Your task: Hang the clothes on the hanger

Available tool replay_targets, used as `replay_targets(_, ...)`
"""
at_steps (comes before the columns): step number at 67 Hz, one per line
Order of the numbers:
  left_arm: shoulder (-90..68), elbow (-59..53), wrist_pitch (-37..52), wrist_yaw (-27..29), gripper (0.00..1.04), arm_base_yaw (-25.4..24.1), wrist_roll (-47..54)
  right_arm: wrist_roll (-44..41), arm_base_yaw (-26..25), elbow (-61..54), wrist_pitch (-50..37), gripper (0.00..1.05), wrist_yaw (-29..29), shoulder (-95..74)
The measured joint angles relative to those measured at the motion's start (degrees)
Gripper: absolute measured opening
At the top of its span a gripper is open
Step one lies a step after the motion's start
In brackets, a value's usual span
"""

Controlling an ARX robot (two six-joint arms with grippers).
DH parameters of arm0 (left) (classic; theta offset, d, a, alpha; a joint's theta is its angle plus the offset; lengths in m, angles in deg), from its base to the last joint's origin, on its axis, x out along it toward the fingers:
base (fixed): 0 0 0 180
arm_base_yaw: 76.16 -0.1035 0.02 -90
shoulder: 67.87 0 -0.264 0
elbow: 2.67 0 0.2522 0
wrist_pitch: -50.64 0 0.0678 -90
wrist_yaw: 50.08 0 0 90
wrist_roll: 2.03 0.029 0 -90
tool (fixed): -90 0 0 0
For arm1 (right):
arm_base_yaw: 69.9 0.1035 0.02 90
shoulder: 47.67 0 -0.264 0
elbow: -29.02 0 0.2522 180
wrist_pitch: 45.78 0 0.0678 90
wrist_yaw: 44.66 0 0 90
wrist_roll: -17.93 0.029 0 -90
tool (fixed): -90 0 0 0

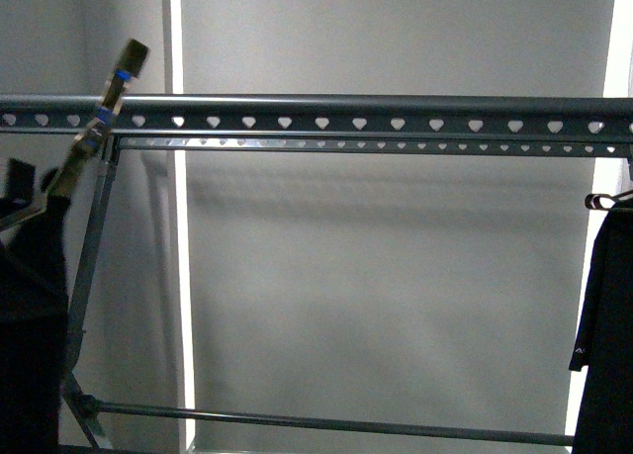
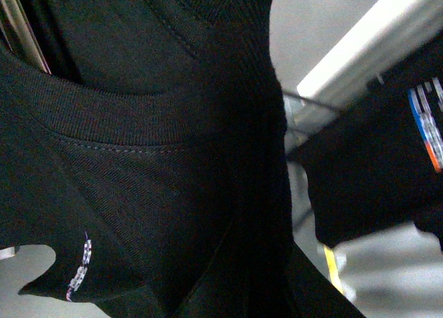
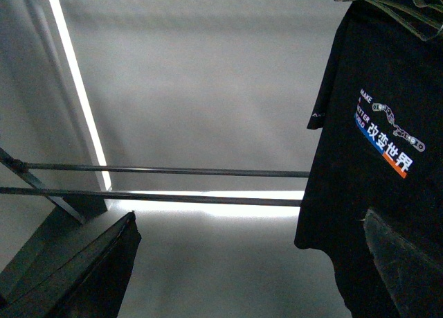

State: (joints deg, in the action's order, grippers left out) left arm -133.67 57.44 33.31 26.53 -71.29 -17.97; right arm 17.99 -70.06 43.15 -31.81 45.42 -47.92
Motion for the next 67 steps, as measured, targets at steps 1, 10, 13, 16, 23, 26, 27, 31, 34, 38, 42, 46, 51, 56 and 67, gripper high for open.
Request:
replay_targets(1,0.2,0.0,-0.6,-1.0,0.04,-0.1,0.8,0.0,0.0,0.0,0.0,0.97,0.0,0.0)
replay_targets(10,-0.4,1.3,-3.8,-9.2,0.04,-3.6,14.3,0.0,0.0,0.0,0.0,0.97,0.0,0.0)
replay_targets(13,-1.4,2.4,-3.1,-8.9,0.04,-4.5,19.3,0.0,0.0,0.0,0.0,0.97,0.0,0.0)
replay_targets(16,-2.5,3.3,-1.0,-7.9,0.04,-5.1,25.1,0.0,0.0,0.0,0.0,0.97,0.0,0.0)
replay_targets(23,-5.6,5.3,4.9,-6.8,0.04,-5.7,45.5,0.0,0.0,0.0,0.0,0.97,0.0,0.0)
replay_targets(26,-6.3,6.3,5.3,-8.3,0.04,-5.3,52.1,0.0,0.0,0.0,0.0,0.97,0.0,0.0)
replay_targets(27,-6.6,6.9,5.0,-9.2,0.04,-4.9,55.1,0.0,0.0,0.0,0.0,0.97,0.0,0.0)
replay_targets(31,-7.3,8.3,5.3,-11.1,0.04,-3.6,62.0,0.0,0.0,0.0,0.0,0.97,0.0,0.0)
replay_targets(34,-7.8,9.1,6.5,-11.6,0.04,-2.3,67.5,0.0,0.0,0.0,0.0,0.97,0.0,0.0)
replay_targets(38,-8.8,9.7,9.3,-11.7,0.04,-0.6,74.6,0.0,0.0,0.0,0.0,0.97,0.0,0.0)
replay_targets(42,-11.0,10.8,13.4,-12.4,0.04,1.3,83.9,0.0,0.0,0.0,0.0,0.97,0.0,0.0)
replay_targets(46,-13.8,12.0,16.1,-13.7,0.04,2.9,95.9,0.0,0.0,0.0,0.0,0.97,0.0,0.0)
replay_targets(51,-16.5,13.0,18.3,-13.7,0.04,4.2,106.0,0.0,0.0,0.0,0.0,0.97,0.0,0.0)
replay_targets(56,-17.7,13.5,19.5,-13.8,0.04,4.8,111.0,0.0,0.0,0.0,0.0,0.97,0.0,0.0)
replay_targets(67,-19.8,15.3,19.6,-13.7,0.04,6.1,116.8,0.0,0.0,0.0,0.0,0.97,0.0,0.0)
